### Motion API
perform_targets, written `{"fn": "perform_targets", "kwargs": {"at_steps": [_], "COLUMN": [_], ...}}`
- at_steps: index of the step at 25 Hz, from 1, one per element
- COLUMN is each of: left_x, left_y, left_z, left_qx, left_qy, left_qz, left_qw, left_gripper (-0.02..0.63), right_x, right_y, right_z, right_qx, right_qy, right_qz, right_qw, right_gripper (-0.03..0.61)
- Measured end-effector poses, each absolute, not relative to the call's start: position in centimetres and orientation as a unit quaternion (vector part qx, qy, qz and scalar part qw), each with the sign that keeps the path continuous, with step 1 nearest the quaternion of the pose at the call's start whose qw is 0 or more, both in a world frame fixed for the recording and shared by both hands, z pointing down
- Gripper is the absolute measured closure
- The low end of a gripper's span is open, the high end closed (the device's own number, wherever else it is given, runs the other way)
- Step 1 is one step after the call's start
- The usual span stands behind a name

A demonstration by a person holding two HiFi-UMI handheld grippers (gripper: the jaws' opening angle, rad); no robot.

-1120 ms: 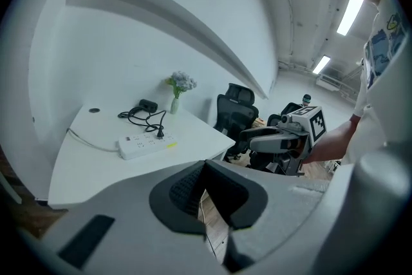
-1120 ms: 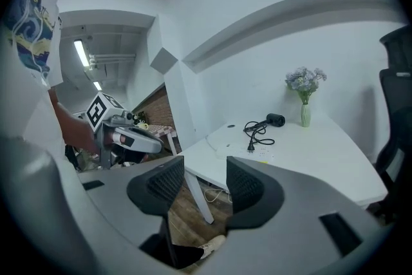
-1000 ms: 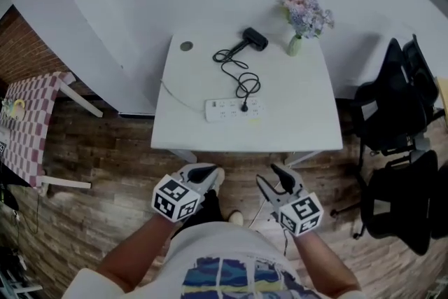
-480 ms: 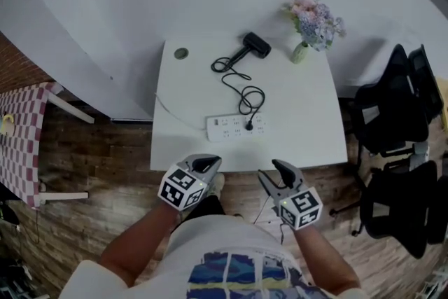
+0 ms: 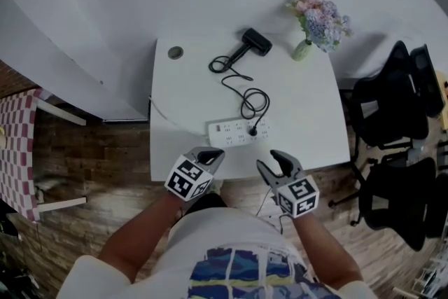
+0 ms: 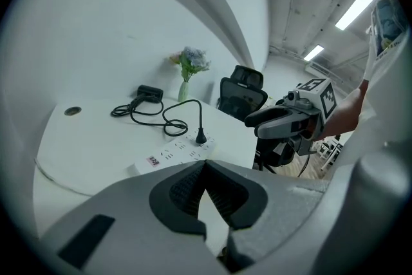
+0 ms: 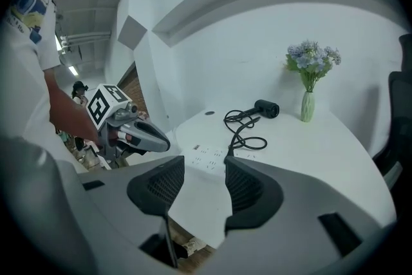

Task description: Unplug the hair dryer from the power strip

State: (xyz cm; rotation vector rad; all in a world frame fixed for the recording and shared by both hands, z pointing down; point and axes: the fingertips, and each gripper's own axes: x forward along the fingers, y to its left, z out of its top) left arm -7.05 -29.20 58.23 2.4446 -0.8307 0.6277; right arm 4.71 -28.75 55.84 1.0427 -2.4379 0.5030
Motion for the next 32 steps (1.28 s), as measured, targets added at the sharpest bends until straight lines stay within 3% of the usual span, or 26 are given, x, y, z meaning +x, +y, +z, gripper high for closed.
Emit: {"fn": "perform_targets", "kwargs": {"at_steps": [26, 32], "left_x": [-8.1, -8.2], "left_y": [-33.0, -33.0], "left_z": [65.1, 65.1], "left_qx": [0.895, 0.898], "left_qy": [-0.215, -0.207], "left_qz": [0.314, 0.316], "left_qw": [0.231, 0.226], "left_gripper": [0.612, 0.612], "right_x": [1.7, 1.3], "right_y": [-37.6, -38.5], "right_z": [61.6, 62.3], "right_qx": [0.419, 0.429], "right_qy": [-0.845, -0.839], "right_qz": [0.217, 0.221], "right_qw": [0.251, 0.251], "right_gripper": [0.387, 0.416]}}
